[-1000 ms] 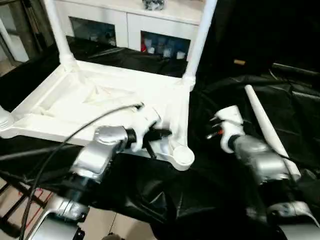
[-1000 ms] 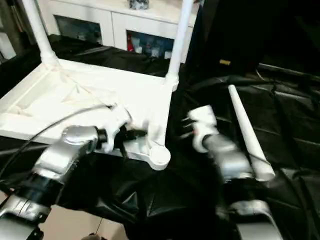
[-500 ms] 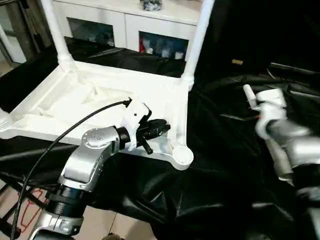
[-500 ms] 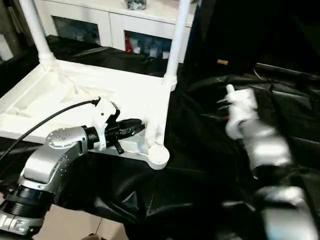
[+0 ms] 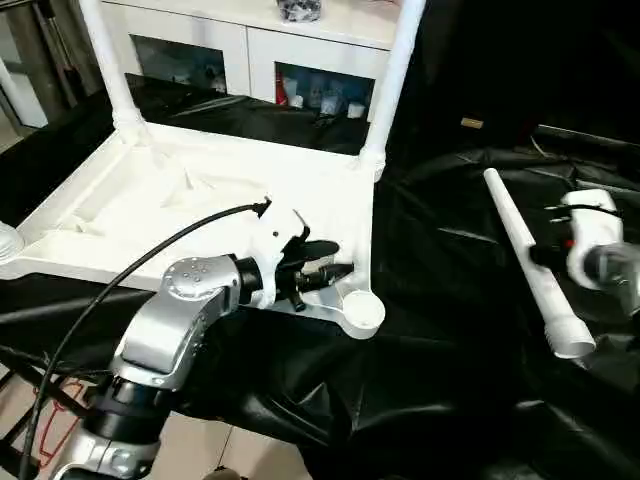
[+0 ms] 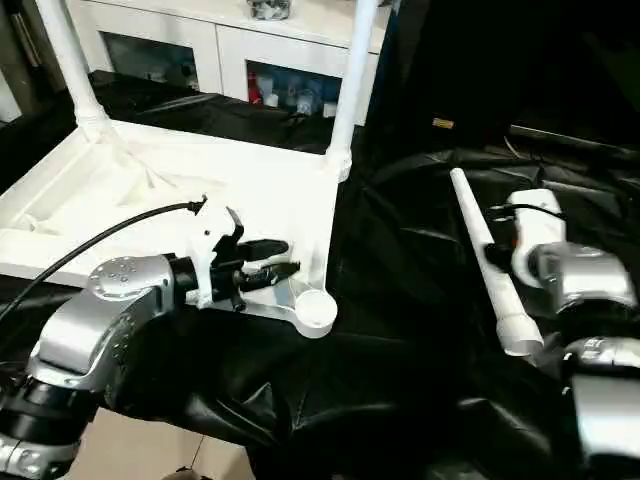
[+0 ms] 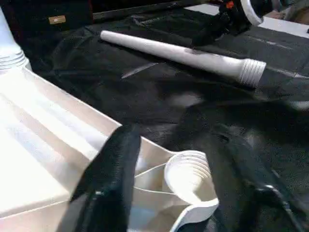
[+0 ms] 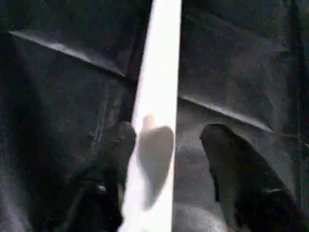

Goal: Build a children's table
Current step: Rotate table base, then pick table leg

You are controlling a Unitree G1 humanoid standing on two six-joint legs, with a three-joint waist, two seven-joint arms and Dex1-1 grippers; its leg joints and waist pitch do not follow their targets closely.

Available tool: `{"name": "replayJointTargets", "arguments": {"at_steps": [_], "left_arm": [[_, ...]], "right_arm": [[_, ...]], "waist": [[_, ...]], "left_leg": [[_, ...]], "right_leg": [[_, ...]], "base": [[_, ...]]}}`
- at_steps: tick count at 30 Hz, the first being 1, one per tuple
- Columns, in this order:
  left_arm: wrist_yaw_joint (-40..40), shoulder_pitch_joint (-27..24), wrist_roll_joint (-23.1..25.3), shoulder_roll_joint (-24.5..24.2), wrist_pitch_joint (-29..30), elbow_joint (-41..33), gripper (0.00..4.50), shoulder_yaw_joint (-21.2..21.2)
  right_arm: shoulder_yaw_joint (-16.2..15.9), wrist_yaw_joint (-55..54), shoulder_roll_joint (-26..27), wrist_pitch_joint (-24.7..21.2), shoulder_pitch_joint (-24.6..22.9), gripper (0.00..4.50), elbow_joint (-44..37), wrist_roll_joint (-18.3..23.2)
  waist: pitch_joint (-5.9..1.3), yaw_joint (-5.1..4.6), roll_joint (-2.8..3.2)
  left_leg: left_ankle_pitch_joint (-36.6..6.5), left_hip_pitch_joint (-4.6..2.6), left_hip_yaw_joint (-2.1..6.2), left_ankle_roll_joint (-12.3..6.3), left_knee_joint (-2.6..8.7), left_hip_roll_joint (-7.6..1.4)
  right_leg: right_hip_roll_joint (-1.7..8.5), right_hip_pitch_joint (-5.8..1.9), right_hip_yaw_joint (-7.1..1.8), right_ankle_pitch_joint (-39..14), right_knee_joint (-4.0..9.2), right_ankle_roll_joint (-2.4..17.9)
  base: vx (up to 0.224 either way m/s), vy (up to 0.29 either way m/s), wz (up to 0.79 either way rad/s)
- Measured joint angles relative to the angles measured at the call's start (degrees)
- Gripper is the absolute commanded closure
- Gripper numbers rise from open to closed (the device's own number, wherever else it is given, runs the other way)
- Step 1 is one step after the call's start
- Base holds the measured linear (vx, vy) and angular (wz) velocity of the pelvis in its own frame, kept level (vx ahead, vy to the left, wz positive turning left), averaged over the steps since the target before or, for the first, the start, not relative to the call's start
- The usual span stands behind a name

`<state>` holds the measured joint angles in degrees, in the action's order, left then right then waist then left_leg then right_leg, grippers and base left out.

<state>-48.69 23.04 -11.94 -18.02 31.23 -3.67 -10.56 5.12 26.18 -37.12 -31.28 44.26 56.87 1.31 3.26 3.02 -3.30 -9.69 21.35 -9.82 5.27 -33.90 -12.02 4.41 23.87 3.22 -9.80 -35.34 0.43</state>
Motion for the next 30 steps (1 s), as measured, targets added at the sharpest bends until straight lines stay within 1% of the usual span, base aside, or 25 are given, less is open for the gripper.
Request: {"name": "replayJointTargets", "arguments": {"at_steps": [2, 4, 5, 7, 10, 13, 15, 17, 19, 22, 23, 25, 27, 28, 30], "left_arm": [[-0.1, 0.0, -0.3, -0.1, 0.2, -0.1, 1.65, -0.1], [-0.5, 0.0, -0.7, -0.7, 0.5, -0.4, 1.60, -0.6], [-0.5, 0.0, -0.7, -0.9, 0.6, -0.5, 1.39, -0.7], [-0.6, 0.0, -0.7, -1.1, 1.0, -0.7, 1.23, -0.8], [-1.0, 0.0, -0.7, -1.5, 1.2, -0.7, 1.11, -1.1], [-1.0, 0.0, -0.7, -1.7, 1.3, -0.7, 0.83, -1.5], [-1.0, 0.0, -0.7, -1.9, 1.4, -0.7, 0.78, -1.7], [-0.9, 0.0, -0.8, -1.9, 1.5, -0.7, 0.58, -1.7], [-0.8, 0.0, -0.8, -2.0, 1.6, -0.8, 0.45, -1.7], [-0.7, 0.0, -0.8, -2.0, 1.6, -1.2, 0.27, -1.7], [-0.6, 0.0, -0.8, -2.0, 1.6, -1.2, 0.27, -1.7], [-0.5, 0.0, -0.8, -2.1, 1.6, -1.2, 0.02, -1.7], [-0.5, 0.0, -0.7, -2.2, 1.4, -1.2, 0.00, -1.7], [-0.5, 0.0, -0.7, -2.2, 1.2, -1.2, 0.00, -1.7], [-0.5, 0.0, -0.7, -2.2, 1.0, -1.1, 0.00, -1.7]], "right_arm": [[0.0, 0.1, 0.0, 0.4, 0.3, 1.50, 1.4, 0.0], [-0.3, 0.3, -0.1, 0.2, 1.4, 1.44, 4.3, -0.7], [-0.6, 0.7, -0.3, -0.2, 1.9, 1.38, 5.8, -1.1], [-0.6, 2.1, -0.6, -1.1, 2.5, 1.38, 8.2, -1.0], [-0.4, 4.2, -0.7, -2.4, 3.4, 1.38, 11.4, -0.8], [-0.6, 4.3, -0.8, -3.3, 3.5, 1.38, 13.8, -1.1], [-0.9, 4.5, -0.8, -3.8, 3.5, 1.38, 14.7, -1.3], [-1.2, 4.7, -0.8, -4.6, 3.6, 1.38, 15.6, -1.8], [-1.1, 4.5, -0.8, -5.1, 3.6, 1.67, 16.2, -1.7], [-1.1, 4.4, -0.8, -5.5, 3.7, 1.87, 16.4, -1.7], [-1.0, 4.4, -0.8, -5.5, 3.7, 1.87, 16.5, -1.7], [-1.0, 4.4, -0.8, -5.5, 3.8, 2.18, 16.6, -1.7], [-1.0, 4.5, -0.8, -5.6, 4.3, 2.20, 17.6, -1.7], [-1.0, 4.5, -0.8, -5.7, 4.4, 2.47, 17.7, -1.7], [-0.9, 4.5, -0.8, -5.7, 4.4, 2.53, 17.7, -1.7]], "waist": [[-0.01, -0.02, 0.01], [-0.01, 0.00, 0.06], [-0.02, -0.05, 0.08], [-0.02, -0.09, 0.10], [-0.03, -0.13, 0.14], [-0.03, -0.06, 0.15], [-0.03, 0.01, 0.16], [-0.03, 0.07, 0.16], [-0.03, 0.07, 0.16], [-0.03, 0.10, 0.16], [-0.03, 0.13, 0.16], [-0.03, 0.14, 0.16], [-0.03, 0.07, 0.16], [-0.03, 0.02, 0.16], [-0.02, -0.03, 0.17]], "left_leg": [[0.0, 0.02, 0.00, -0.01, -0.04, 0.00], [0.0, 0.02, 0.01, -0.01, -0.06, 0.00], [0.0, 0.03, 0.01, -0.01, -0.06, 0.00], [0.0, 0.03, 0.02, -0.01, -0.07, 0.00], [0.0, 0.03, 0.02, -0.02, -0.08, 0.00], [0.0, 0.04, 0.02, -0.02, -0.09, -0.01], [0.0, 0.04, 0.02, -0.02, -0.11, -0.01], [0.0, 0.05, 0.02, -0.02, -0.15, -0.02], [0.0, 0.04, 0.02, -0.02, -0.20, -0.03], [0.0, 0.03, 0.02, -0.02, -0.27, -0.05], [0.0, 0.03, 0.02, -0.02, -0.32, -0.06], [0.0, 0.04, 0.03, -0.02, -0.38, -0.06], [0.0, 0.03, 0.03, -0.01, -0.45, -0.07], [0.0, 0.04, 0.04, -0.01, -0.49, -0.07], [0.0, 0.04, 0.04, -0.01, -0.52, -0.07]], "right_leg": [[0.00, 0.01, 0.00, 0.0, -0.01, 0.0], [0.00, 0.01, 0.00, 0.0, -0.03, 0.0], [0.00, 0.01, 0.00, 0.0, -0.03, 0.0], [0.00, 0.01, 0.01, 0.0, -0.04, 0.0], [0.00, 0.00, 0.01, 0.0, -0.04, 0.0], [0.00, 0.00, 0.02, 0.0, -0.04, 0.1], [0.00, 0.00, 0.02, 0.1, -0.06, 0.1], [0.00, 0.01, 0.02, 0.1, -0.09, 0.1], [0.00, 0.01, 0.02, 0.1, -0.13, 0.1], [0.00, 0.00, 0.03, 0.1, -0.20, 0.1], [0.01, 0.01, 0.03, 0.1, -0.24, 0.1], [0.01, 0.02, 0.03, 0.0, -0.31, 0.1], [0.01, 0.02, 0.02, 0.0, -0.37, 0.1], [0.01, 0.03, 0.03, 0.0, -0.40, 0.1], [0.01, 0.03, 0.03, 0.0, -0.42, 0.0]], "base": [[0.000, 0.000, 0.00], [0.000, 0.000, 0.00], [0.000, 0.000, 0.00], [0.000, 0.000, 0.00], [0.000, 0.000, 0.00], [0.000, 0.000, 0.00], [0.000, 0.000, 0.00], [0.000, 0.000, 0.00], [0.000, 0.000, 0.00], [0.000, 0.000, 0.00], [0.000, 0.000, 0.00], [0.000, 0.000, 0.00], [0.000, 0.000, 0.00], [0.000, 0.000, 0.00], [0.000, 0.000, 0.00]]}}
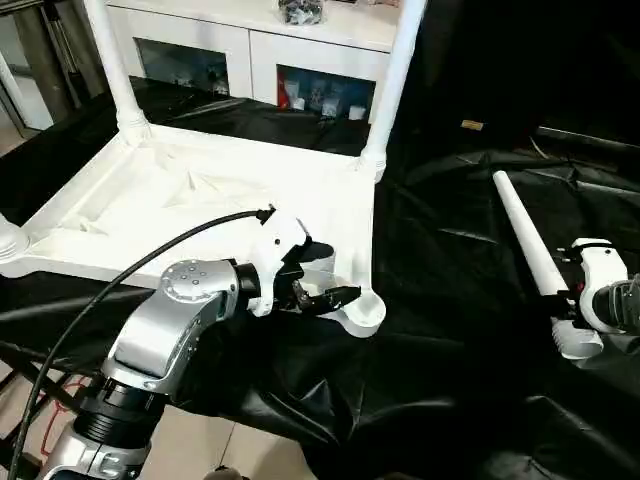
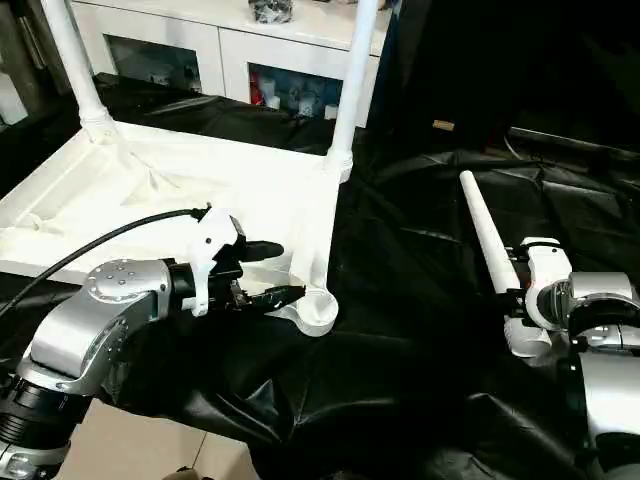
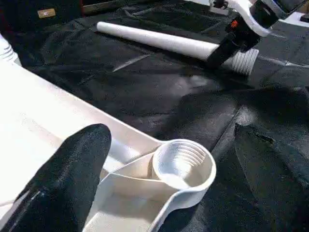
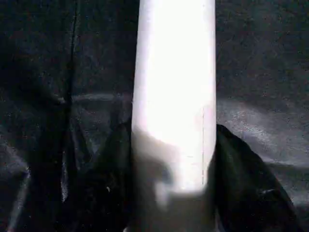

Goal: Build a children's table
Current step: Pick table leg

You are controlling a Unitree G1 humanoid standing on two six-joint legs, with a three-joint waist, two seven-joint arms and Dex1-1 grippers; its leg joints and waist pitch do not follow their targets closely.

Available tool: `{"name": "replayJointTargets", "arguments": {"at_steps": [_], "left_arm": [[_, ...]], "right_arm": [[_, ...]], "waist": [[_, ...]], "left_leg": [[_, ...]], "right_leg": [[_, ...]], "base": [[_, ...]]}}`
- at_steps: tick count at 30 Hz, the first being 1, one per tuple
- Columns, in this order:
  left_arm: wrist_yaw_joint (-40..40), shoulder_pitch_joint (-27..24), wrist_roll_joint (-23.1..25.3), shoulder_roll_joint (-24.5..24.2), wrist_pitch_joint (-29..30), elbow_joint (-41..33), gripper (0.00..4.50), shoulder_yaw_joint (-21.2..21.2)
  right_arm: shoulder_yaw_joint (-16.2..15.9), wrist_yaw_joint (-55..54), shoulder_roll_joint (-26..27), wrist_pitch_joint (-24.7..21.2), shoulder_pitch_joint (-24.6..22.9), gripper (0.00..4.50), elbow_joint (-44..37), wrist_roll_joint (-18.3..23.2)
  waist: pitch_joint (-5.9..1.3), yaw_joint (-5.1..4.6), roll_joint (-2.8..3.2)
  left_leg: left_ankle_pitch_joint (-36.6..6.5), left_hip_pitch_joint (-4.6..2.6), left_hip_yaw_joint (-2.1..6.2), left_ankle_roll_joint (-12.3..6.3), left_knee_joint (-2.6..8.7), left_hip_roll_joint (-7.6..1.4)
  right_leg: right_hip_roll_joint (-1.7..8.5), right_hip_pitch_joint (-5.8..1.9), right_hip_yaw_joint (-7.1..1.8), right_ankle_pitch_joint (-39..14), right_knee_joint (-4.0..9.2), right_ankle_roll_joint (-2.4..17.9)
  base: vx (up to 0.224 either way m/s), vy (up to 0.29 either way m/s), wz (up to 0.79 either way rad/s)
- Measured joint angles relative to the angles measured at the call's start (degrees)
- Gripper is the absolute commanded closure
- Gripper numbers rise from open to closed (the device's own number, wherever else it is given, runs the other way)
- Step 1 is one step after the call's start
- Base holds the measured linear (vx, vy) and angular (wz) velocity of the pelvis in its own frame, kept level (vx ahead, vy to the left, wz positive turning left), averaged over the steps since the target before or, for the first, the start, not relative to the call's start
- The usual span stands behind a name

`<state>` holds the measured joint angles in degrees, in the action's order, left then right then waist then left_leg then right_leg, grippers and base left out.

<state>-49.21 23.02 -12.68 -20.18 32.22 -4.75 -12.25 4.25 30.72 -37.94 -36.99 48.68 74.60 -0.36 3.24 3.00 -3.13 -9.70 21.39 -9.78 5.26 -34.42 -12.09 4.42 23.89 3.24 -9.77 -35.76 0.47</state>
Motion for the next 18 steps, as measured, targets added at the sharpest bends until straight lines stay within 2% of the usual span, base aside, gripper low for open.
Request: {"name": "replayJointTargets", "arguments": {"at_steps": [2, 6, 8, 13, 17, 18], "left_arm": [[0.0, 0.0, 0.0, 0.0, -0.2, 0.1, 0.00, 0.0], [1.2, 0.5, 0.0, 0.8, -1.1, 1.5, 0.00, 0.3], [2.5, 2.0, -0.4, 2.5, -1.3, 2.8, 0.00, 1.6], [5.7, 5.0, -2.9, 5.9, -1.5, 3.9, 0.00, 5.2], [7.0, 6.5, -5.1, 8.3, -0.4, 6.6, 0.00, 7.4], [7.4, 7.3, -6.1, 9.0, 0.1, 7.4, 0.00, 8.6]], "right_arm": [[0.5, -0.2, 0.0, 0.0, 0.0, 2.58, 0.0, 0.2], [4.8, -0.2, -0.1, 0.8, 0.1, 2.61, 0.0, 3.4], [9.3, 2.0, -0.1, 2.0, 0.6, 2.61, -0.4, 7.7], [15.6, 5.6, 2.1, 6.4, 0.9, 2.61, -5.1, 14.9], [19.7, 12.1, 8.7, 10.8, -4.7, 2.61, -15.6, 21.2], [20.6, 15.6, 12.1, 11.8, -7.0, 2.62, -19.9, 24.3]], "waist": [[0.00, -0.04, 0.00], [0.00, -0.02, -0.01], [0.01, -0.14, -0.01], [0.00, -0.29, 0.00], [0.02, -0.09, -0.05], [0.03, 0.04, -0.06]], "left_leg": [[0.0, 0.01, 0.01, 0.00, -0.02, 0.00], [0.0, 0.05, 0.00, 0.00, -0.04, 0.00], [0.0, 0.08, 0.00, 0.00, -0.05, 0.00], [0.0, 0.07, 0.01, -0.02, -0.04, -0.03], [0.0, 0.18, 0.03, -0.05, -0.02, -0.11], [0.0, 0.21, 0.02, -0.06, -0.10, -0.25]], "right_leg": [[0.00, 0.00, 0.00, 0.0, -0.02, 0.0], [0.01, 0.06, -0.01, 0.0, -0.06, -0.1], [0.01, 0.11, -0.01, 0.0, -0.10, 0.0], [0.00, 0.09, 0.04, 0.0, -0.12, 0.0], [0.00, 0.12, 0.20, 0.0, -0.09, 0.0], [-0.01, 0.13, 0.27, 0.0, -0.10, 0.0]], "base": [[0.000, 0.000, 0.00], [0.000, 0.000, 0.00], [0.000, 0.000, 0.00], [0.000, 0.000, 0.00], [0.000, 0.000, 0.00], [0.000, 0.000, 0.00]]}}
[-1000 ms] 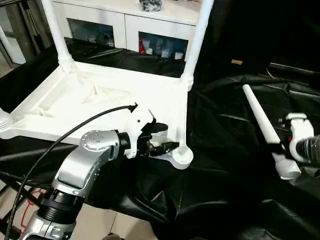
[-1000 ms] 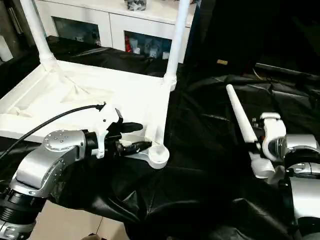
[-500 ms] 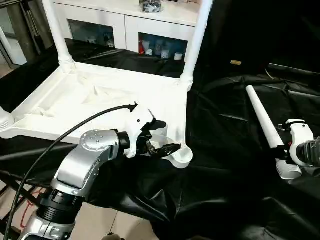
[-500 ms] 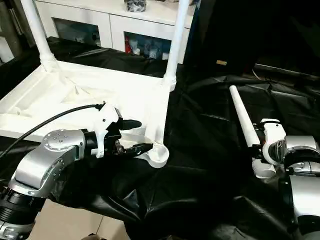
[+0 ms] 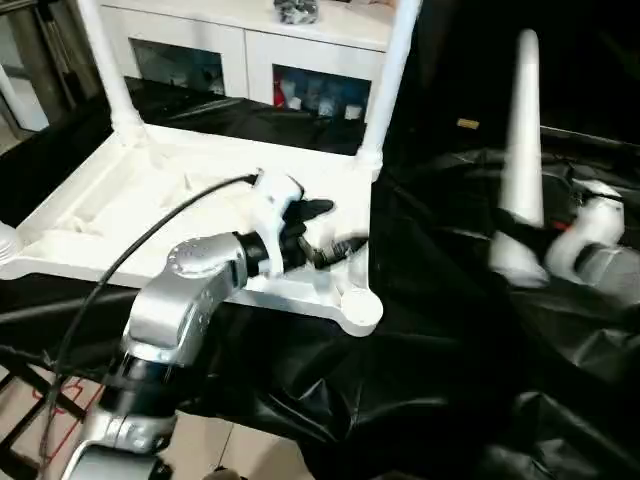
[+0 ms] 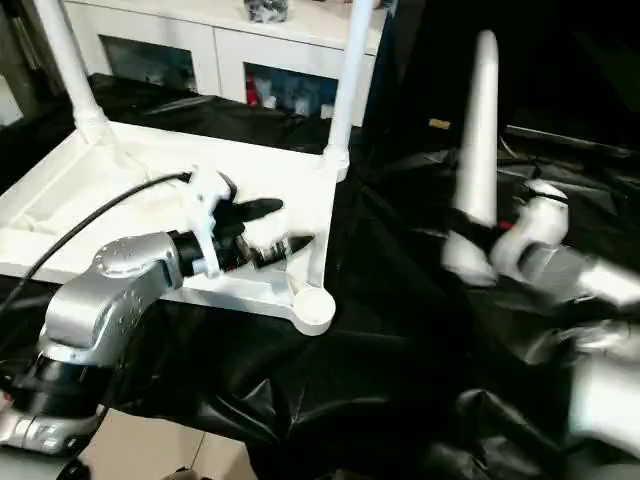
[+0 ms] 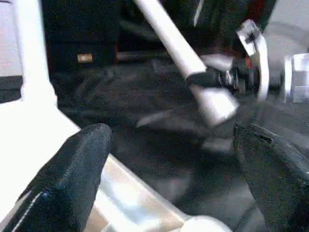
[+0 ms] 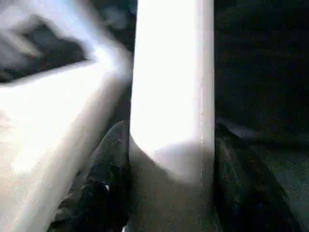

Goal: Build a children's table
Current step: Pick table leg

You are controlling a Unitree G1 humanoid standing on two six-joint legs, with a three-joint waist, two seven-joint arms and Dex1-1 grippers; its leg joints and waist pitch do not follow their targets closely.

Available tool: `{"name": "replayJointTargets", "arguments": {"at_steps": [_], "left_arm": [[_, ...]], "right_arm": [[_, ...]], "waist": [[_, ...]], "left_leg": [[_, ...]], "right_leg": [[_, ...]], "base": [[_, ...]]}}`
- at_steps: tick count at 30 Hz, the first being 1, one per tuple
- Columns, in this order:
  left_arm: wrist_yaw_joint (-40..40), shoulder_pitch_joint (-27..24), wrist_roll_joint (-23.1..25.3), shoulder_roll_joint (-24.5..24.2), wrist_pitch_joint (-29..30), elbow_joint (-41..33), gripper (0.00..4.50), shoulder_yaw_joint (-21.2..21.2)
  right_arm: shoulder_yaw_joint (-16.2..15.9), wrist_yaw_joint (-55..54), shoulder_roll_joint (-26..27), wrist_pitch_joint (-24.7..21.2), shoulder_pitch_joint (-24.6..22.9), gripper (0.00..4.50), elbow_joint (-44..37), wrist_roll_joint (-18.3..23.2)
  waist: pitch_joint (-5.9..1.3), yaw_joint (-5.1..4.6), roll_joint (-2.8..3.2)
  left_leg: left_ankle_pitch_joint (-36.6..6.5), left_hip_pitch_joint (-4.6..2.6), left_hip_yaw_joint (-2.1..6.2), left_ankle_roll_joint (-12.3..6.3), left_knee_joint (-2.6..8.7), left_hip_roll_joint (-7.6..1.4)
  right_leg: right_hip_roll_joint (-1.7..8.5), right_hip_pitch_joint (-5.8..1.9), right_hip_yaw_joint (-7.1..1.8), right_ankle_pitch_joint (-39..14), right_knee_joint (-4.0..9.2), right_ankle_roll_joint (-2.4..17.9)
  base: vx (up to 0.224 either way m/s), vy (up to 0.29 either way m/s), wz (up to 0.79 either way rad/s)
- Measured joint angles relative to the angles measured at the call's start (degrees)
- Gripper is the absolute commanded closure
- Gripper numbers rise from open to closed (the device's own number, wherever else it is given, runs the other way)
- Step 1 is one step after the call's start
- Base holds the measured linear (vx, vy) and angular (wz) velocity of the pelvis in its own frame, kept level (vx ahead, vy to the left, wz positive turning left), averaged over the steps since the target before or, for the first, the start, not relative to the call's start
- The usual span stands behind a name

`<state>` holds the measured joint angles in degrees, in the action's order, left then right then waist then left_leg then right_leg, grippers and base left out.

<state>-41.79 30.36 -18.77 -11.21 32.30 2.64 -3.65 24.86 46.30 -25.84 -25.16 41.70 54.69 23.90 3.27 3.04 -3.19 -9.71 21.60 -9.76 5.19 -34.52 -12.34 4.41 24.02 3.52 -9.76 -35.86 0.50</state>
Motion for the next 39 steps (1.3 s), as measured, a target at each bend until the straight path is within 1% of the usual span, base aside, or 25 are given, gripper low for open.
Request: {"name": "replayJointTargets", "arguments": {"at_steps": [1, 3, 4, 5, 7, 9, 10, 11, 13, 14, 15, 19, 24, 26, 30, 34, 37, 39], "left_arm": [[0.2, 0.9, -0.7, 0.8, 0.4, 0.6, 0.00, 0.4], [0.5, 2.5, -3.5, 3.1, 1.3, 1.1, 0.00, 1.8], [0.8, 3.4, -4.8, 3.9, 2.0, 1.5, 0.00, 2.5], [1.3, 4.8, -6.9, 5.4, 3.4, 2.5, 0.00, 4.4], [2.4, 6.7, -9.4, 6.8, 5.3, 3.7, 0.00, 7.0], [3.5, 8.2, -11.7, 8.4, 6.7, 4.9, 0.00, 8.8], [3.8, 8.6, -12.3, 8.7, 7.0, 5.1, 0.00, 9.3], [4.0, 9.4, -13.7, 9.6, 8.0, 6.0, 0.00, 10.0], [4.5, 10.6, -15.1, 10.5, 9.1, 7.4, 0.00, 10.6], [4.7, 11.4, -15.5, 11.3, 9.8, 8.4, 0.00, 10.7], [4.8, 12.0, -15.6, 11.7, 10.1, 9.0, 0.00, 10.7], [5.2, 12.5, -15.4, 12.8, 11.0, 10.4, 0.00, 9.9], [6.6, 12.5, -16.6, 13.2, 12.6, 10.6, 0.00, 10.6], [7.2, 12.5, -17.6, 13.2, 13.2, 10.8, 0.00, 11.3], [9.2, 12.7, -17.6, 13.5, 13.4, 12.1, 0.00, 12.3], [13.7, 13.0, -17.4, 14.1, 12.3, 13.0, 0.00, 14.4], [15.2, 13.0, -17.5, 14.2, 12.0, 13.0, 0.00, 15.3], [15.9, 13.0, -17.5, 14.4, 11.8, 13.0, 0.29, 16.1]], "right_arm": [[0.0, 1.6, 1.7, -0.1, -1.2, 2.62, -2.3, 1.5], [0.0, 5.4, 4.6, -1.3, -4.4, 2.62, -8.7, 4.9], [-0.3, 7.2, 5.6, -2.1, -5.8, 2.62, -11.8, 6.5], [-0.9, 9.8, 6.7, -4.0, -8.6, 2.62, -17.4, 9.2], [-2.8, 12.5, 8.4, -6.7, -10.5, 2.62, -23.1, 12.2], [-4.2, 13.5, 8.9, -8.4, -12.2, 2.62, -27.9, 13.6], [-5.0, 14.0, 9.3, -8.7, -12.5, 2.62, -29.1, 14.0], [-6.4, 14.4, 9.3, -9.2, -13.6, 2.62, -32.0, 14.0], [-9.3, 15.0, 9.5, -9.5, -14.7, 2.62, -34.5, 13.4], [-11.4, 15.0, 9.7, -9.2, -15.0, 2.62, -35.6, 12.0], [-12.5, 14.8, 10.0, -9.2, -15.2, 2.62, -36.2, 11.3], [-15.0, 14.0, 10.3, -9.2, -15.2, 2.62, -38.8, 9.8], [-18.6, 12.8, 9.9, -9.0, -15.7, 2.62, -41.6, 7.8], [-19.6, 12.1, 10.1, -9.0, -16.0, 2.62, -42.6, 7.4], [-21.1, 11.4, 10.6, -9.0, -16.1, 2.62, -43.1, 6.1], [-22.6, 8.6, 11.3, -8.1, -16.1, 2.62, -43.2, 4.4], [-23.0, 7.0, 11.9, -8.0, -16.0, 2.62, -43.2, 3.9], [-23.0, 6.4, 12.3, -7.9, -15.9, 2.62, -43.2, 3.8]], "waist": [[-0.01, 0.18, 0.04], [-0.01, 0.95, 0.02], [0.00, 1.38, 0.02], [0.00, 2.07, 0.02], [0.00, 2.26, 0.02], [0.00, 2.51, 0.02], [-0.01, 2.49, 0.02], [-0.01, 2.59, 0.01], [0.00, 2.60, -0.01], [0.00, 2.61, -0.01], [0.00, 2.61, -0.02], [0.00, 2.64, -0.02], [-0.01, 2.64, -0.02], [0.00, 2.63, -0.03], [0.02, 2.64, -0.09], [0.08, 2.67, -0.34], [0.09, 2.66, -0.47], [0.17, 2.71, -0.64]], "left_leg": [[0.0, 0.08, 0.00, -0.02, 0.01, -0.01], [0.1, 0.23, -0.01, -0.08, -0.01, -0.23], [0.1, 0.28, -0.04, -0.10, -0.02, -0.31], [0.1, 0.30, -0.08, -0.17, -0.02, -0.36], [0.1, 0.28, -0.09, -0.17, -0.03, -0.39], [0.2, 0.30, -0.10, -0.18, -0.03, -0.40], [0.2, 0.26, -0.12, -0.18, -0.03, -0.41], [0.2, 0.30, -0.11, -0.19, -0.03, -0.40], [0.2, 0.30, -0.11, -0.19, -0.03, -0.41], [0.2, 0.31, -0.11, -0.18, -0.03, -0.41], [0.3, 0.32, -0.10, -0.18, -0.03, -0.41], [0.3, 0.38, -0.08, -0.18, 0.01, -0.41], [0.3, 0.43, -0.08, -0.18, 0.14, -0.41], [0.3, 0.44, -0.08, -0.18, 0.19, -0.41], [0.2, 0.46, -0.08, -0.18, 0.20, -0.41], [0.3, 0.46, -0.08, -0.18, 0.20, -0.41], [0.2, 0.47, -0.08, -0.18, 0.20, -0.41], [0.2, 0.47, -0.08, -0.18, 0.21, -0.41]], "right_leg": [[0.02, 0.01, 0.02, 0.0, 0.01, 0.0], [0.04, 0.03, 0.12, 0.0, 0.06, 0.0], [0.04, 0.05, 0.14, 0.0, 0.08, 0.0], [0.04, 0.01, 0.18, 0.0, 0.13, 0.0], [0.04, -0.01, 0.19, 0.0, 0.14, 0.0], [0.05, -0.06, 0.20, 0.0, 0.17, 0.1], [0.05, -0.09, 0.19, 0.0, 0.17, 0.1], [0.06, -0.10, 0.20, 0.0, 0.18, 0.1], [0.06, -0.10, 0.20, 0.0, 0.18, 0.0], [0.06, -0.10, 0.20, 0.0, 0.20, 0.0], [0.06, -0.09, 0.21, -0.1, 0.20, -0.2], [0.06, -0.08, 0.22, -0.1, 0.28, -0.2], [0.05, -0.07, 0.27, 0.0, 0.43, 0.0], [0.04, -0.08, 0.29, 0.0, 0.52, 0.0], [0.04, -0.10, 0.29, 0.1, 0.59, 0.0], [0.04, -0.10, 0.29, 0.1, 0.60, 0.0], [0.04, -0.11, 0.29, 0.1, 0.65, 0.0], [0.05, -0.11, 0.29, 0.1, 0.65, -0.1]], "base": [[0.000, 0.000, 0.00], [0.000, 0.000, 0.00], [0.000, 0.000, 0.00], [0.000, 0.000, 0.00], [0.000, 0.000, 0.00], [0.000, 0.000, 0.00], [0.000, 0.000, 0.00], [0.000, 0.000, 0.00], [0.000, 0.000, 0.00], [0.000, 0.000, 0.00], [0.000, 0.000, 0.00], [0.000, 0.000, 0.00], [0.000, 0.000, 0.00], [0.000, 0.000, 0.00], [0.000, 0.000, 0.00], [0.000, 0.000, 0.00], [0.000, 0.000, 0.00], [0.000, 0.000, 0.00]]}}
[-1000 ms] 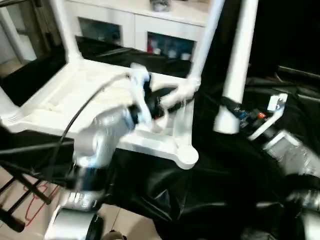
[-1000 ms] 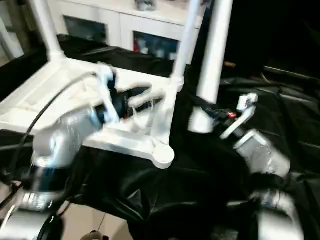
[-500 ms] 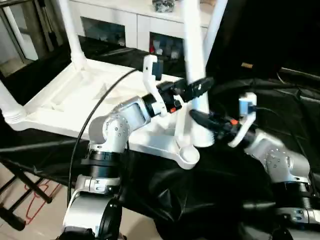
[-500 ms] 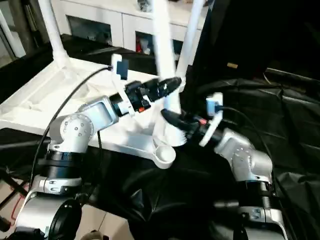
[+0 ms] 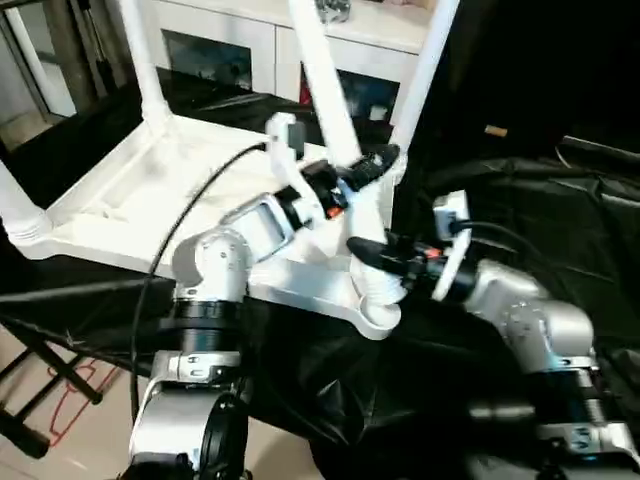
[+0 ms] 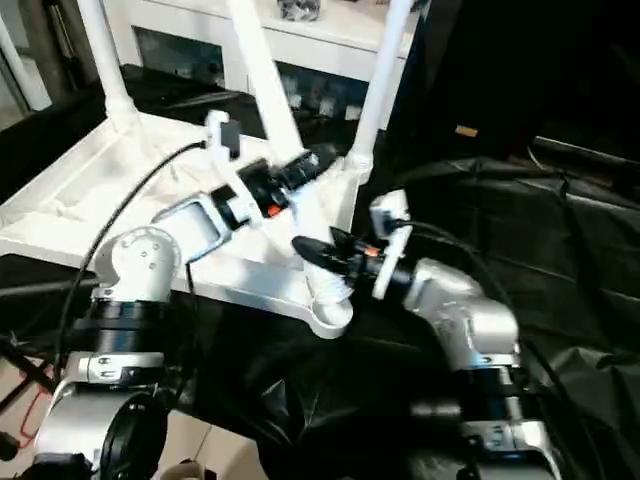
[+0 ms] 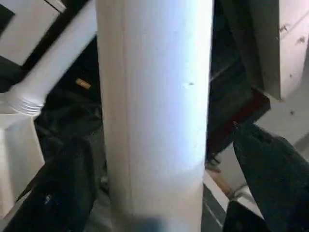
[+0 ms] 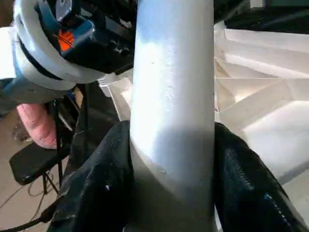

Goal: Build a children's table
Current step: Pick table leg

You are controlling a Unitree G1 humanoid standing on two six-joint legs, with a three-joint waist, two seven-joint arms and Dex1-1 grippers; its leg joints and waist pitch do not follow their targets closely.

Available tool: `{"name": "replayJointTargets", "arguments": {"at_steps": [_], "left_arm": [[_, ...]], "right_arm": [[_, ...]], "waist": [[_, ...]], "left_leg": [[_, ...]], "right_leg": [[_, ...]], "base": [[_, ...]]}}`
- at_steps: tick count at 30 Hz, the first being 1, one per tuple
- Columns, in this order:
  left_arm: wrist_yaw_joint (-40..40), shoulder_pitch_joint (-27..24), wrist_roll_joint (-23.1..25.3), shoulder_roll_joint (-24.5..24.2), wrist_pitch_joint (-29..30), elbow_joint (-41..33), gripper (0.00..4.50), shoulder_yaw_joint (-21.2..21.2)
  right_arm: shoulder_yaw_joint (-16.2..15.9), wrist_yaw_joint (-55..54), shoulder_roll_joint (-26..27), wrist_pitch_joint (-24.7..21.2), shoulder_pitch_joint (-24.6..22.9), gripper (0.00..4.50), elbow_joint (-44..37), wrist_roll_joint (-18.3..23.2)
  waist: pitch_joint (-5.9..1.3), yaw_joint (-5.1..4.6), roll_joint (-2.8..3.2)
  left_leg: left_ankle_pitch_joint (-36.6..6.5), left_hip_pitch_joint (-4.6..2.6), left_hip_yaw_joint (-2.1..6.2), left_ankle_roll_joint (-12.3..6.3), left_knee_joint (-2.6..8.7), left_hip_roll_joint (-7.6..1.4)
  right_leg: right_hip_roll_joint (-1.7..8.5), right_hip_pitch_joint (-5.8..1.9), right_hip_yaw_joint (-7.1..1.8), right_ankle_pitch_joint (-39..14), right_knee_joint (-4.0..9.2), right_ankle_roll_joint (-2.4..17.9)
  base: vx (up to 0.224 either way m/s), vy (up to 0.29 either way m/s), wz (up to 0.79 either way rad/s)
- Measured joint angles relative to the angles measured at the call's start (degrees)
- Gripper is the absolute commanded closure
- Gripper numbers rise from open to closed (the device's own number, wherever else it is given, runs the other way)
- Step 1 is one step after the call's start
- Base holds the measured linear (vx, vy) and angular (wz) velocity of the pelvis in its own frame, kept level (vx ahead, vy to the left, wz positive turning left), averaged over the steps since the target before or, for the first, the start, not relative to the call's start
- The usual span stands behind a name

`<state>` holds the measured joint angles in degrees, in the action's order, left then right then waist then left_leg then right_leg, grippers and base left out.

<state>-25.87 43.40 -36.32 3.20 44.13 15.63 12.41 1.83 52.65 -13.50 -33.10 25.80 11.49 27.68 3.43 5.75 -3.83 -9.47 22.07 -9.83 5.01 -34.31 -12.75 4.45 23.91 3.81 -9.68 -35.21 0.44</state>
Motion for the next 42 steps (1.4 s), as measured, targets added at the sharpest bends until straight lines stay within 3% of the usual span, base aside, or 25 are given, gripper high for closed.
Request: {"name": "replayJointTargets", "arguments": {"at_steps": [4, 6, 9, 10, 13, 15, 27, 28, 31, 33, 42], "left_arm": [[1.1, 0.0, 0.0, 0.0, 0.0, 0.0, 0.42, 0.2], [1.1, 0.0, 0.2, -0.6, 0.0, -0.2, 0.76, -0.6], [0.8, 0.0, 0.2, -0.7, 0.0, -0.8, 0.91, -1.4], [0.7, 0.0, 0.2, -0.7, 0.0, -0.8, 1.21, -1.6], [0.4, 0.0, 0.2, -1.1, -0.1, -0.8, 1.30, -1.6], [-0.1, 0.0, 0.2, -1.2, -0.1, -0.8, 1.66, -2.0], [-0.7, -0.2, -0.1, -2.6, 0.6, -0.9, 2.49, -2.2], [-1.3, -0.2, -0.1, -2.8, 0.6, -0.9, 2.50, -2.3], [-3.7, -0.2, 0.0, -4.2, 1.0, -1.4, 2.62, -4.4], [-6.0, -0.1, 0.1, -5.7, 1.6, -2.6, 2.63, -6.3], [-14.0, 0.2, 1.9, -9.9, 2.1, -4.1, 2.64, -13.4]], "right_arm": [[0.0, -0.7, 0.0, 0.0, 0.2, 2.62, -0.1, -0.1], [0.0, -1.0, 0.0, 0.0, 0.2, 2.62, -0.1, -0.1], [-0.1, -1.1, 0.0, 0.0, 0.2, 2.62, -0.2, -0.1], [-0.2, -1.1, 0.0, 0.0, 0.2, 2.62, -0.2, -0.1], [-0.2, -1.1, 0.0, 0.0, 0.2, 2.62, -0.6, -0.1], [-0.2, -1.3, 0.0, 0.0, 0.2, 2.62, -1.4, -0.1], [-1.2, -1.3, -0.3, -0.1, 0.8, 2.62, -2.2, -0.3], [-1.2, -1.2, -0.3, -0.2, 0.8, 2.06, -2.2, -0.2], [-1.3, -0.8, -0.7, -1.8, 1.0, 1.86, -2.2, 0.1], [-1.9, 0.6, -1.8, -2.7, 1.4, 1.49, -2.3, 0.6], [-7.2, 4.1, -7.4, -9.4, 5.6, 1.27, -2.2, -0.6]], "waist": [[0.13, 0.04, -0.28], [0.13, 0.02, -0.31], [0.13, 0.03, -0.31], [0.13, 0.02, -0.31], [0.13, 0.01, -0.31], [0.13, 0.01, -0.31], [0.13, 0.01, -0.33], [0.12, 0.01, -0.34], [0.13, 0.11, -0.33], [0.13, 0.11, -0.33], [0.12, 0.05, -0.35]], "left_leg": [[0.0, 0.00, 0.00, 0.00, 0.00, 0.00], [0.0, 0.00, 0.00, 0.00, 0.01, 0.00], [0.0, 0.00, 0.00, 0.00, 0.01, 0.00], [0.0, -0.01, 0.00, 0.00, 0.01, 0.00], [0.0, -0.01, 0.00, 0.00, 0.00, 0.00], [0.0, -0.01, 0.00, 0.00, 0.00, 0.00], [0.0, -0.01, 0.00, 0.01, 0.00, 0.00], [0.0, -0.01, 0.00, 0.01, 0.00, 0.00], [0.0, -0.01, 0.00, 0.01, 0.00, 0.00], [0.0, -0.01, 0.00, 0.01, 0.00, 0.00], [0.0, -0.04, 0.00, 0.06, -0.01, -0.01]], "right_leg": [[0.00, 0.00, 0.00, 0.0, 0.00, 0.0], [0.00, 0.00, 0.00, 0.0, 0.01, 0.0], [0.00, 0.00, 0.00, 0.0, 0.00, 0.0], [0.00, -0.01, 0.00, 0.0, 0.00, 0.0], [0.00, 0.00, -0.01, 0.1, -0.01, 0.0], [0.00, -0.01, -0.01, 0.1, 0.00, 0.0], [0.00, -0.01, -0.01, 0.1, 0.00, -0.1], [0.00, -0.01, -0.01, 0.1, 0.00, -0.1], [0.00, 0.00, -0.02, 0.1, 0.01, -0.1], [0.00, -0.02, -0.02, 0.1, 0.02, -0.1], [0.00, -0.03, -0.03, 0.1, -0.01, -0.1]], "base": [[0.000, 0.000, 0.00], [0.000, 0.000, 0.00], [0.000, 0.000, 0.00], [0.000, 0.000, 0.00], [0.000, 0.000, 0.00], [0.000, 0.000, 0.00], [0.000, 0.000, 0.00], [0.000, 0.000, 0.00], [0.000, 0.000, 0.00], [0.000, 0.000, 0.00], [0.000, 0.000, 0.00]]}}
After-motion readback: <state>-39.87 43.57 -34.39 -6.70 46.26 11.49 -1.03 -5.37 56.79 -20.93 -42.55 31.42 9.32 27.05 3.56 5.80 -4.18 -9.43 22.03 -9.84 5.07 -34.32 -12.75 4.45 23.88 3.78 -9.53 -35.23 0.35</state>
